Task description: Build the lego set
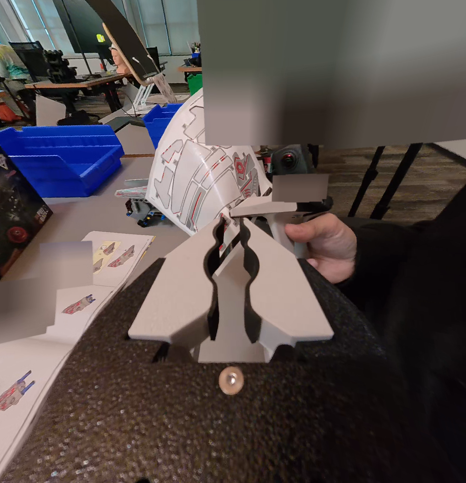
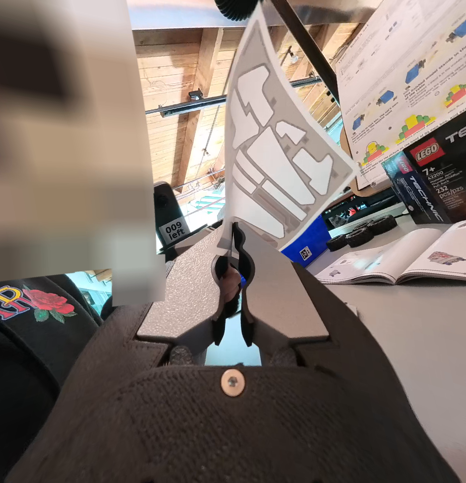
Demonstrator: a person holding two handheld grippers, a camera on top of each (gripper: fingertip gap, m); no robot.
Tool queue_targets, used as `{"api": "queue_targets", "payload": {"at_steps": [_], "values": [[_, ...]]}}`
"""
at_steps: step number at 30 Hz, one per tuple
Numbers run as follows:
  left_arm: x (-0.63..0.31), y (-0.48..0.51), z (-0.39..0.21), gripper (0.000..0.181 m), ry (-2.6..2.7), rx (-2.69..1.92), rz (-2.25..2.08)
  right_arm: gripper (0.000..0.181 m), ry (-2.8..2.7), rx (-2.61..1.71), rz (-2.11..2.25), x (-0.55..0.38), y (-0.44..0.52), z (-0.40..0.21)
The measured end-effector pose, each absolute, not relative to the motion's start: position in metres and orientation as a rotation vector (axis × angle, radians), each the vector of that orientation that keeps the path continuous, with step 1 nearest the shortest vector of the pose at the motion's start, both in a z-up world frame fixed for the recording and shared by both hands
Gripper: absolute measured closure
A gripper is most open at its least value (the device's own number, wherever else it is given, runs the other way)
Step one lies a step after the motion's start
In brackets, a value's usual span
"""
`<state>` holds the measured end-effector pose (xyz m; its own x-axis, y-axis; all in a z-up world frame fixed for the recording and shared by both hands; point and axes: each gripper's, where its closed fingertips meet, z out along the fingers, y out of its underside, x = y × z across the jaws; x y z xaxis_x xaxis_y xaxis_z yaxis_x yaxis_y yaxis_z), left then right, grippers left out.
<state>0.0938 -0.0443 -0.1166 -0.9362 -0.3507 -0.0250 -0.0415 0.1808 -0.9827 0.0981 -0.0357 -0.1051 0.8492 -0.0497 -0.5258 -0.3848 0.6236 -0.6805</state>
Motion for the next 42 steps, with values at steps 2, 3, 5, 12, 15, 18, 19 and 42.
{"api": "queue_targets", "payload": {"at_steps": [2, 3, 5, 12, 15, 18, 19, 42], "values": [[0.092, -0.045, -0.116, 0.173, 2.225, -0.396, -1.88, 0.181, 0.511, -0.897, 0.182, 0.097, -0.037, -0.105], [0.091, -0.045, -0.116, 0.174, 2.229, -0.408, -1.908, 0.181, 0.493, -0.905, 0.168, 0.095, -0.036, -0.104], [0.09, -0.045, -0.115, 0.177, 2.238, -0.424, -1.965, 0.181, 0.456, -0.922, 0.144, 0.092, -0.036, -0.104], [0.084, -0.044, -0.115, 0.179, 2.288, -0.432, -2.049, 0.181, 0.364, -0.975, 0.078, 0.085, -0.035, -0.104], [0.081, -0.044, -0.113, 0.18, 2.312, -0.424, -2.098, 0.181, 0.327, -0.977, 0.082, 0.081, -0.035, -0.102], [0.077, -0.043, -0.111, 0.18, 2.332, -0.43, -2.168, 0.181, 0.298, -0.981, 0.083, 0.077, -0.035, -0.101], [0.075, -0.043, -0.11, 0.181, 2.339, -0.429, -2.192, 0.181, 0.286, -0.979, 0.088, 0.075, -0.035, -0.1], [0.075, -0.036, -0.108, 0.181, 2.355, -0.471, -2.244, 0.181, 0.282, -1.011, 0.077, 0.075, -0.032, -0.103]]}}
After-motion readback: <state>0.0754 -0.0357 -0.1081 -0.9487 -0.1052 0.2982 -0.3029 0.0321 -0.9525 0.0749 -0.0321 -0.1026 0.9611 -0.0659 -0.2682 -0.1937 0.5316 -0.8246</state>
